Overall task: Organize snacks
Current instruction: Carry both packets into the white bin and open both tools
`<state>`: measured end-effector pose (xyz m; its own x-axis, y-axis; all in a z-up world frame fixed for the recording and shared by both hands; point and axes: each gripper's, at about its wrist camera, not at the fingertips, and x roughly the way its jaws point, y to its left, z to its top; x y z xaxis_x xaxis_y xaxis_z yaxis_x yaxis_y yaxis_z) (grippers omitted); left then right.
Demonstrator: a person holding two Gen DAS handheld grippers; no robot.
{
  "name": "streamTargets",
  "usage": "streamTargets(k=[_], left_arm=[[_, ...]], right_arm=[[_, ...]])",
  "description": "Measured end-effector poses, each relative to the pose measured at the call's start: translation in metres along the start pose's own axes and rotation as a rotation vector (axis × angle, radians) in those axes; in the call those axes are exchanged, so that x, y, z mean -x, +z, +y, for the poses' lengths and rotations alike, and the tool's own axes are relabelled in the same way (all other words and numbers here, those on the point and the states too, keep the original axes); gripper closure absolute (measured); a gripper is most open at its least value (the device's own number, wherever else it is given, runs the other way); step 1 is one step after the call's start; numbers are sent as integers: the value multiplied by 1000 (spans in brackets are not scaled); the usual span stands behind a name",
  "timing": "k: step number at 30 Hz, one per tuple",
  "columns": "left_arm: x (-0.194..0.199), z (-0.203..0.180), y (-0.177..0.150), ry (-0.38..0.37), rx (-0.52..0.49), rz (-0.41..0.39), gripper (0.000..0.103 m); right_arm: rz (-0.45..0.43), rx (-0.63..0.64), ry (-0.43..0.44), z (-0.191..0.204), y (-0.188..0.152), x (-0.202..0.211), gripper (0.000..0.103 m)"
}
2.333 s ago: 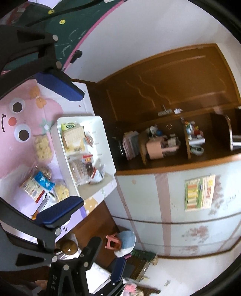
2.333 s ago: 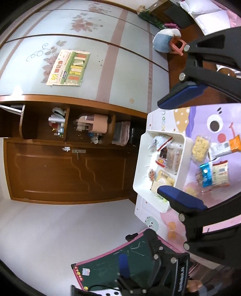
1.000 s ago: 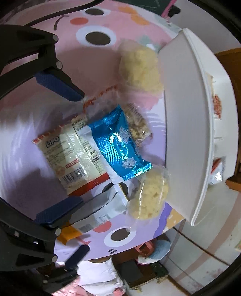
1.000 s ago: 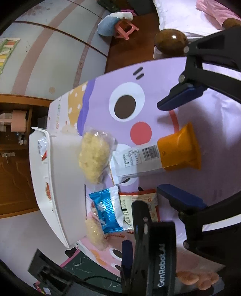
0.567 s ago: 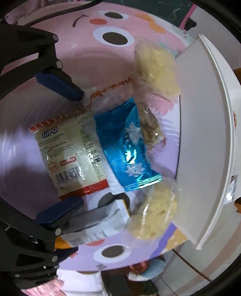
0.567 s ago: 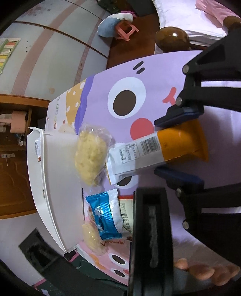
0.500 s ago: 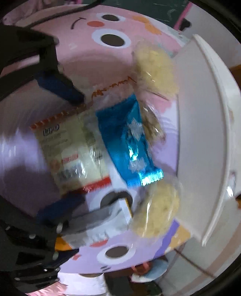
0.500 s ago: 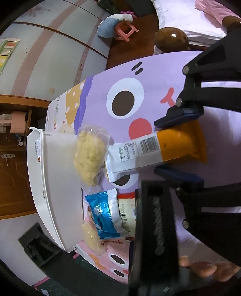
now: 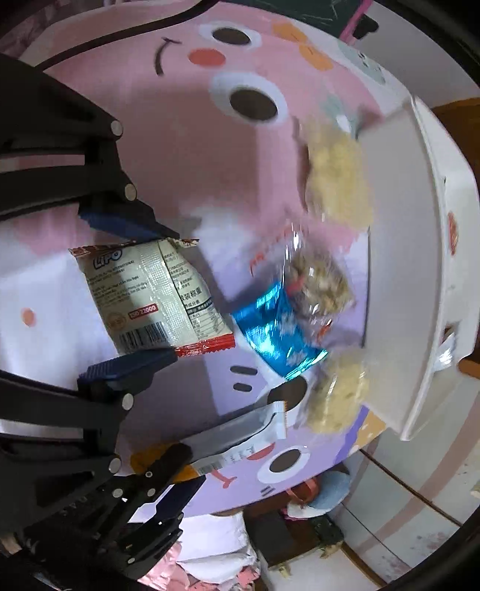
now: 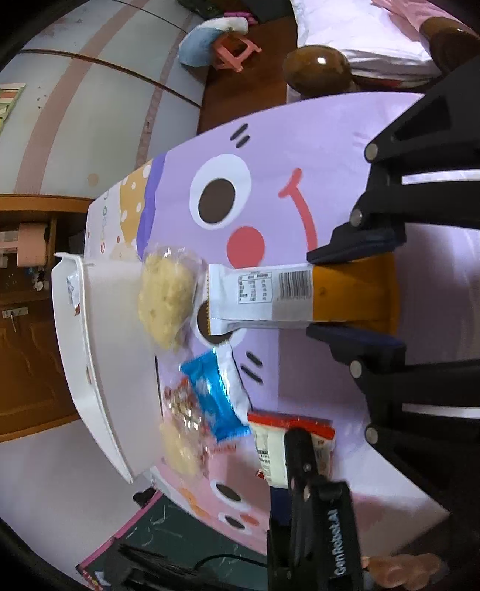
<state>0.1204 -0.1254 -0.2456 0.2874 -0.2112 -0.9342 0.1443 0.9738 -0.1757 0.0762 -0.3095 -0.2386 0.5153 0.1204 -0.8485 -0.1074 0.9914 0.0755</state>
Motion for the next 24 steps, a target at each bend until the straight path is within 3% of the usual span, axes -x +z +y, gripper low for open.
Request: streamTargets(k=[14,24], left_arm=[[103,21,-12,-2,-41,-288,49],[185,53,17,78,-68,-441,49]], right_arm=[[-167,93,37,50,7,82,71],[-378,242,-4,86,69,154,71]])
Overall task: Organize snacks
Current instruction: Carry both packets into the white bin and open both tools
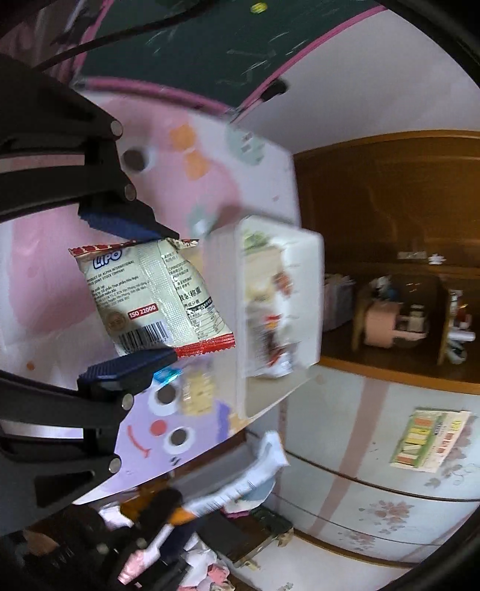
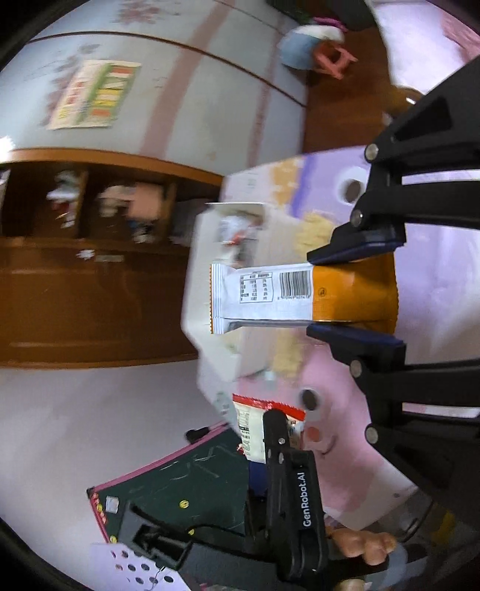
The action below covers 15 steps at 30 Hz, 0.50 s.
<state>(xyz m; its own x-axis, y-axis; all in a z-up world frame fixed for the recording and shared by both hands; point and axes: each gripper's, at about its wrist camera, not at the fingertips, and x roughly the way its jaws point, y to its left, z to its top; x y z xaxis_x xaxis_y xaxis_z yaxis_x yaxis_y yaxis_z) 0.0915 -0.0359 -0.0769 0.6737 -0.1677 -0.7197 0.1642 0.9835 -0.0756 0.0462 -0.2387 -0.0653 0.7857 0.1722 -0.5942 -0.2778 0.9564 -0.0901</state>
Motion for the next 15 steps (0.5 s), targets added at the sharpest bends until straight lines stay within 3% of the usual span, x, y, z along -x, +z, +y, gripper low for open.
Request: streamTargets(k=[6,12,15], left_arm=[[34,18,63,68,-51,-123,49],[53,22,125,101,-82,-203,48],[53,18,150,115,-103,-232,48]], right_arm=[[-134,93,-44,7,70,9,71],[-254,97,-45,4,134,12,71],[-269,77,-50,-3,163,1,70]])
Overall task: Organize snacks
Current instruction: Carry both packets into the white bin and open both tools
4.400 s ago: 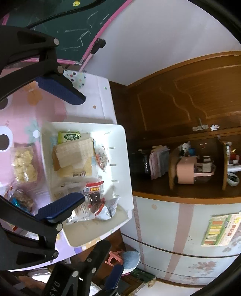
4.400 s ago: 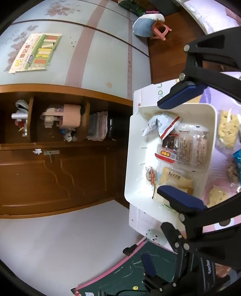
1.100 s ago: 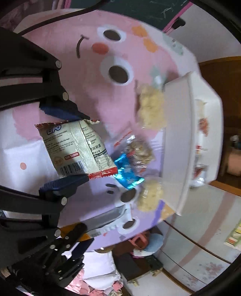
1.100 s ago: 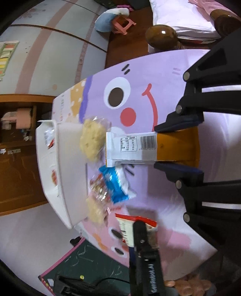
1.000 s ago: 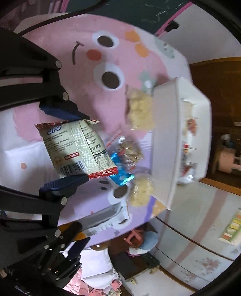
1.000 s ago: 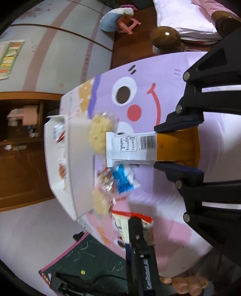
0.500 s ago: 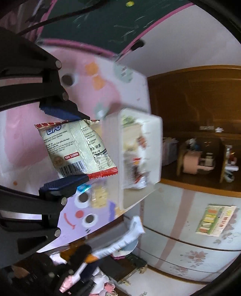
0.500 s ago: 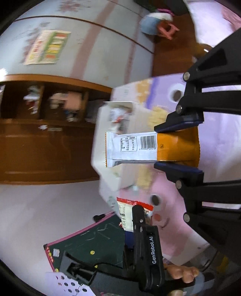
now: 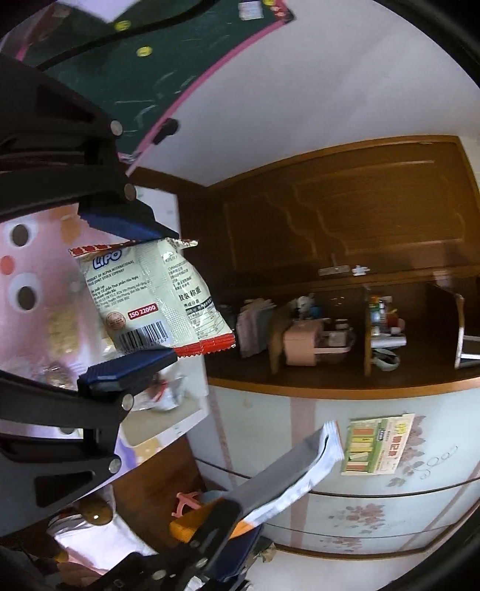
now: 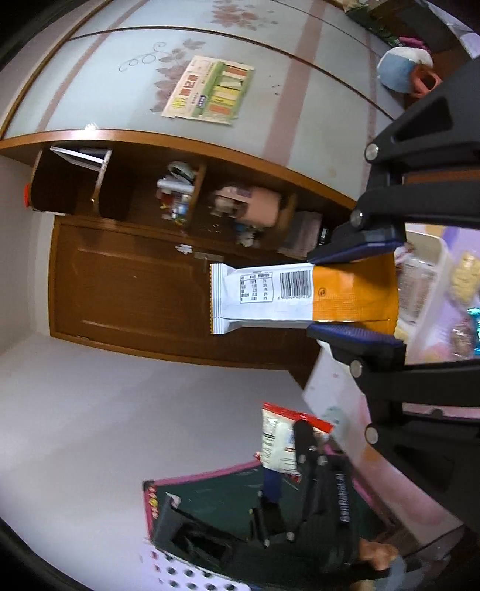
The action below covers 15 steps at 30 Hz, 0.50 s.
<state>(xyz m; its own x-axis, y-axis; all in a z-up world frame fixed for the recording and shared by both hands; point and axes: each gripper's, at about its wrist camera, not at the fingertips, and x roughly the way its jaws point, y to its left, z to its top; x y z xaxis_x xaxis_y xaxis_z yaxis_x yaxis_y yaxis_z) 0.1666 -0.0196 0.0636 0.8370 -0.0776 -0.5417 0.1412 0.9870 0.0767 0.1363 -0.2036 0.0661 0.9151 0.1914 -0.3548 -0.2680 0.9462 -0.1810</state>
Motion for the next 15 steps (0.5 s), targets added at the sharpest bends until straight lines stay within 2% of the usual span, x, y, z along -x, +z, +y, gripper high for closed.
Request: streamTargets(k=[5,9,15], left_arm=[[-27,-9,30,17,-26,-11,48],[-64,-15,46,23,-26,4,48],[-131,-18,42,13,-4,85,48]], right_arm=[[34,-52,-11,-18,22,-49,70],[77,-88,-29,-27,22,-86,70],[142,-139,-31,-30,6,-131,70]])
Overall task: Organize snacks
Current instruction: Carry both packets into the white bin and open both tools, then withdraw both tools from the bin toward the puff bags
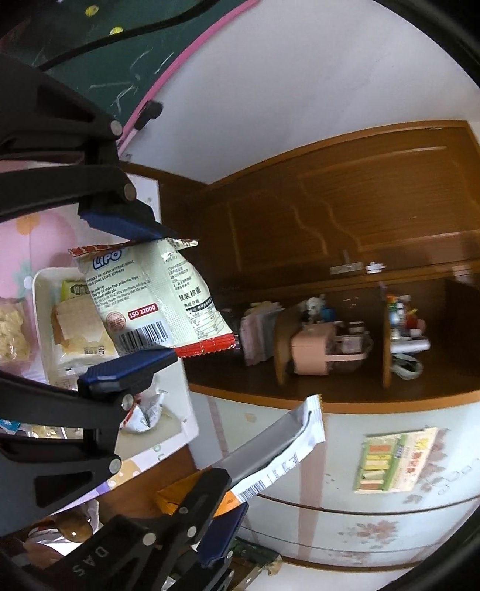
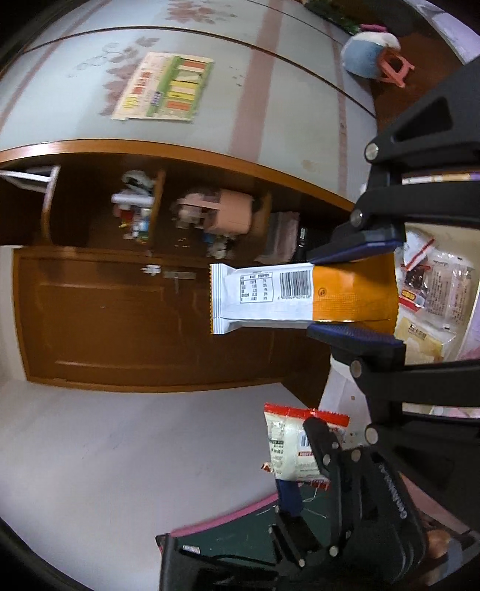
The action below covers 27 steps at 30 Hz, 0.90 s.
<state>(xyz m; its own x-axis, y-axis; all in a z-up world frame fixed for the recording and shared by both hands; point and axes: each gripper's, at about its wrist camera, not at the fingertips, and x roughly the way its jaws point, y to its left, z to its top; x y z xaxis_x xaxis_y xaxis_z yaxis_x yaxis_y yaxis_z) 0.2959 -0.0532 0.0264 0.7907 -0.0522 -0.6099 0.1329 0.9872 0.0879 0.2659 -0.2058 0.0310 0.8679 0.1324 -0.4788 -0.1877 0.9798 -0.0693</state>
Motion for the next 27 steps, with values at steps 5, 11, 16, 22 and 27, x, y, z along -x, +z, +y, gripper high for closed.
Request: streamTargets(k=[5,11,16,22,27], left_arm=[[-46,-4,-14,3,8,70,48],[-105,-9,-43,-73,18,240,10],[-123,5,-59,-96,94,312,10],[-106,20,-66,-67,139,292,10],[-82,25,-70,-68,150,294,10]], right_arm=[[83,-20,-17,-2,-24,-40,70],[259,-6,-6,-1,-64,-84,64],[281,-48,-24,-13,-80,-80,40],[292,-70,-37,-27,-84,-70,37],[302,-80,-67,-32,-85,-56,37]])
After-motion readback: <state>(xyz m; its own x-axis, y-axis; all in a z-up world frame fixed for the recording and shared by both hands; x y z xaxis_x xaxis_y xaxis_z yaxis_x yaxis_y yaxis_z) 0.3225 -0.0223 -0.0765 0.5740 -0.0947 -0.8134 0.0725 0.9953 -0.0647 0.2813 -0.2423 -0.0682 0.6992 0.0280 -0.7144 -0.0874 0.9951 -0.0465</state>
